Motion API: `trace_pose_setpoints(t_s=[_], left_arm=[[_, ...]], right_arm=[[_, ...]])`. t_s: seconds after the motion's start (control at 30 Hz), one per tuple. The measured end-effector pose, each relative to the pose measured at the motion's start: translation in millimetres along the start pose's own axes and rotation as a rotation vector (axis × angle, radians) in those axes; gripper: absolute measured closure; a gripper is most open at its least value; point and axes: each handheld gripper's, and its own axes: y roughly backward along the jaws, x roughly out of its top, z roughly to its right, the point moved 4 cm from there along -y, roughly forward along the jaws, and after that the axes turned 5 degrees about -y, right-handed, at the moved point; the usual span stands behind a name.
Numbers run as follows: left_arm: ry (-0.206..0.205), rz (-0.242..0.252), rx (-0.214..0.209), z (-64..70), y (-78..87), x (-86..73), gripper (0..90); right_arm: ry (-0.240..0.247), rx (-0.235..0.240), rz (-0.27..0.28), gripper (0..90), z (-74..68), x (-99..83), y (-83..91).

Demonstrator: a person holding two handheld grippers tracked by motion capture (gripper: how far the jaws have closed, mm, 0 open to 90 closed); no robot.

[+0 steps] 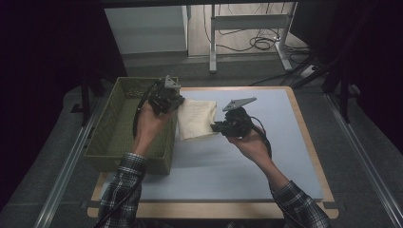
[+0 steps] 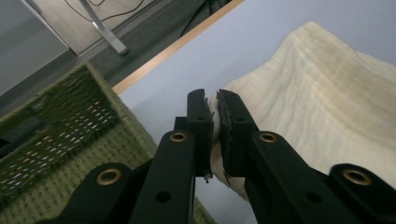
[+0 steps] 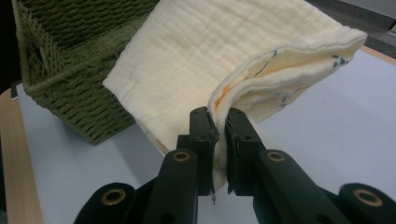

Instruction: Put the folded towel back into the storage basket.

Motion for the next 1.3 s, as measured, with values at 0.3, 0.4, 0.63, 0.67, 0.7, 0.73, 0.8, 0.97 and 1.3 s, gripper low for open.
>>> trace_pose_setpoints(t_s=[0.3,0.4,0.63,0.67,0.7,0.73,0.8,0.97,1.3], left_arm=[[0.005,-0.016,0.049,-19.6,14.5,-7.5,83.9],[0.013,-0.015,0.063,-26.7,20.9,-10.4,83.9],[0.029,-0.009,0.096,-39.7,32.9,-16.7,83.9],[0.031,-0.011,0.102,-42.8,35.5,-18.7,83.9],[0.038,-0.013,0.113,-47.6,39.2,-22.0,83.9],[0.042,-0.013,0.117,-50.0,41.0,-23.9,83.9],[0.046,-0.013,0.120,-51.7,42.2,-25.3,83.9],[0.059,-0.032,0.150,-64.1,48.7,-39.5,83.9],[0.095,-0.052,0.175,-80.6,57.1,-65.2,83.9]], right_arm=[[0.021,0.022,0.003,82.1,-16.1,20.3,-16.4],[0.034,0.028,0.007,82.2,-21.0,27.1,-22.2],[0.040,0.043,0.018,82.1,-30.7,40.4,-33.0],[0.038,0.048,0.022,82.1,-34.3,44.5,-37.3],[0.040,0.051,0.024,82.1,-36.0,46.4,-39.6],[0.040,0.053,0.026,82.1,-38.0,48.3,-42.0],[0.042,0.056,0.028,82.1,-40.0,50.1,-44.5],[0.058,0.066,0.020,82.1,-52.7,58.5,-63.6],[0.080,0.090,-0.004,81.9,-78.7,68.2,-97.5]])
